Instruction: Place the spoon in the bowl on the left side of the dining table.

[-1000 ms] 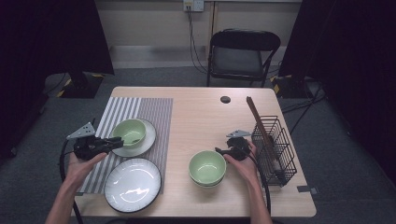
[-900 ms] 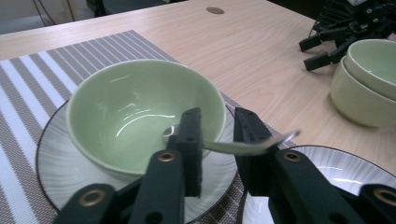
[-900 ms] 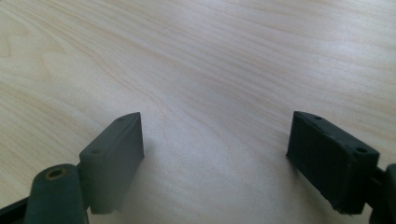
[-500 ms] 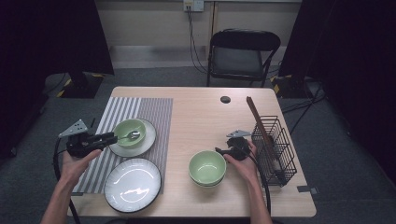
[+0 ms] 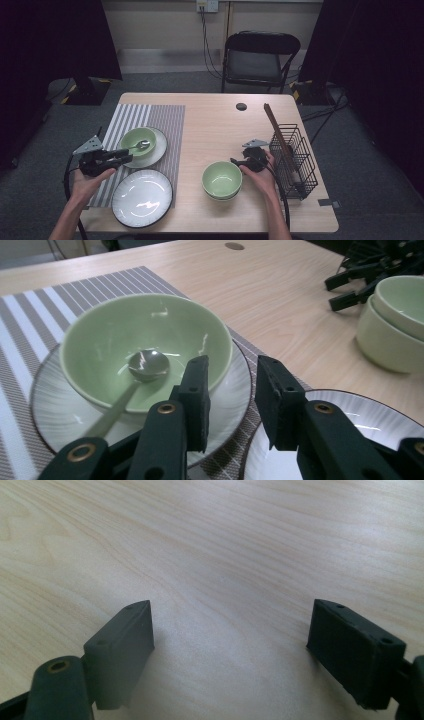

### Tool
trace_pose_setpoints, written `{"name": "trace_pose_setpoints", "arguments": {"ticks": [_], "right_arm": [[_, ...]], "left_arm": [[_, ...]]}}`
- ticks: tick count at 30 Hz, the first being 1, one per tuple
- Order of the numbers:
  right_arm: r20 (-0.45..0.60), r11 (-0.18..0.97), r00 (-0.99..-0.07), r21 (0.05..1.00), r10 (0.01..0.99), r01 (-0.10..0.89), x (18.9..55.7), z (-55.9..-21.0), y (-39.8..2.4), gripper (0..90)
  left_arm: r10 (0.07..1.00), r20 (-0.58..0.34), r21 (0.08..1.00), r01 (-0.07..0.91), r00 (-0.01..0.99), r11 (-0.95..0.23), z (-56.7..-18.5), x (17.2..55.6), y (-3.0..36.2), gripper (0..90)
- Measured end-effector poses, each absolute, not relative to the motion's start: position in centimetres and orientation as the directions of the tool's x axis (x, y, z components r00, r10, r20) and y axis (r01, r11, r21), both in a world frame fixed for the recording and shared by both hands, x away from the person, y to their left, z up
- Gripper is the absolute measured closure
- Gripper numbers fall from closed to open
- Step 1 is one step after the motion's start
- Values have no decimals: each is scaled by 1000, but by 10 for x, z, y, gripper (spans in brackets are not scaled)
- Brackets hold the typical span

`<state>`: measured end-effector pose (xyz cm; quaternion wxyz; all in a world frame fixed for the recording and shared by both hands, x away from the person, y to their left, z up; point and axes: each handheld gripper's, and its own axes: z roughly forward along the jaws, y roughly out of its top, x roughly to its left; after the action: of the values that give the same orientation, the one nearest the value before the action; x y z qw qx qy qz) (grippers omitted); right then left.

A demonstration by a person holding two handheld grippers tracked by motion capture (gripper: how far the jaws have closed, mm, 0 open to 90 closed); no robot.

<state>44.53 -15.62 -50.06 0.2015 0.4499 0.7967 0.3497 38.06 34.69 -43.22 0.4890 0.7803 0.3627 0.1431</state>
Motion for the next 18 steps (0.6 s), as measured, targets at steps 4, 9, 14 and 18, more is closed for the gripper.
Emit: {"name": "trace_pose_setpoints", "arguments": {"ticks": [4, 9, 14, 18], "right_arm": [[-6, 350, -514, 739, 858, 576, 445, -501, -156, 176], [-7, 350, -512, 738, 859, 577, 445, -501, -156, 176], [-7, 349, -512, 738, 859, 577, 445, -501, -156, 176], [-7, 350, -513, 739, 859, 576, 445, -501, -156, 176]], "left_arm": [[700, -125, 858, 431, 703, -279, -437, 378, 351, 656], [726, -142, 863, 444, 673, -243, -442, 378, 360, 639], [745, -122, 871, 431, 655, -236, -442, 379, 368, 614], [755, -145, 874, 441, 640, -206, -443, 382, 374, 591]]}}
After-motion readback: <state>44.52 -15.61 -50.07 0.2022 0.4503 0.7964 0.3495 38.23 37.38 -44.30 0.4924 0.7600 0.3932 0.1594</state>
